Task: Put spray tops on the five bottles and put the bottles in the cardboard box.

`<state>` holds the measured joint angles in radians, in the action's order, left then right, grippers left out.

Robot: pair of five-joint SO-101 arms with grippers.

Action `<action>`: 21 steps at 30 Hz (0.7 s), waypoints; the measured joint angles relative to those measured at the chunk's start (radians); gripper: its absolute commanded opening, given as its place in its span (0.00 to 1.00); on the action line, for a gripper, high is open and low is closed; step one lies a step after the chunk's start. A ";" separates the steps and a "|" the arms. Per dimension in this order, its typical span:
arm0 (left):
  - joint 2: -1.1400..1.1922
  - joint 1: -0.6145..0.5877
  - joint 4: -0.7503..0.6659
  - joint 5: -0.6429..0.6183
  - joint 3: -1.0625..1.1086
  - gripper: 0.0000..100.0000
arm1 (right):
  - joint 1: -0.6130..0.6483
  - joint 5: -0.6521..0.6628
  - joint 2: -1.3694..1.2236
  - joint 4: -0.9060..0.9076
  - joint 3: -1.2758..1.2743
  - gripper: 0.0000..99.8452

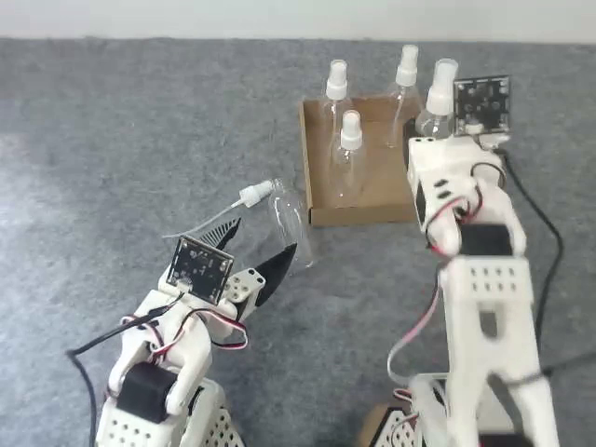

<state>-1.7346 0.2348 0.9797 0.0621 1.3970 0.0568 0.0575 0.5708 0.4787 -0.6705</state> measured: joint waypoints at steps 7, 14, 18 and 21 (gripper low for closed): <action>-0.002 0.000 0.000 0.000 0.000 0.28 | -0.015 0.000 -0.253 -0.229 0.000 0.01; -0.002 0.000 0.000 0.000 0.000 0.28 | -0.005 -0.021 -0.364 -0.391 0.000 0.01; -0.002 0.000 0.000 0.000 0.000 0.28 | 0.031 -0.023 -0.410 -0.480 0.000 0.01; -0.002 0.000 0.000 0.000 0.000 0.28 | 0.035 -0.025 -0.450 -0.539 0.000 0.01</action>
<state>-1.7361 0.2348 0.9797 0.0621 1.3970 0.0921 0.0330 0.1212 -0.0598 -0.6705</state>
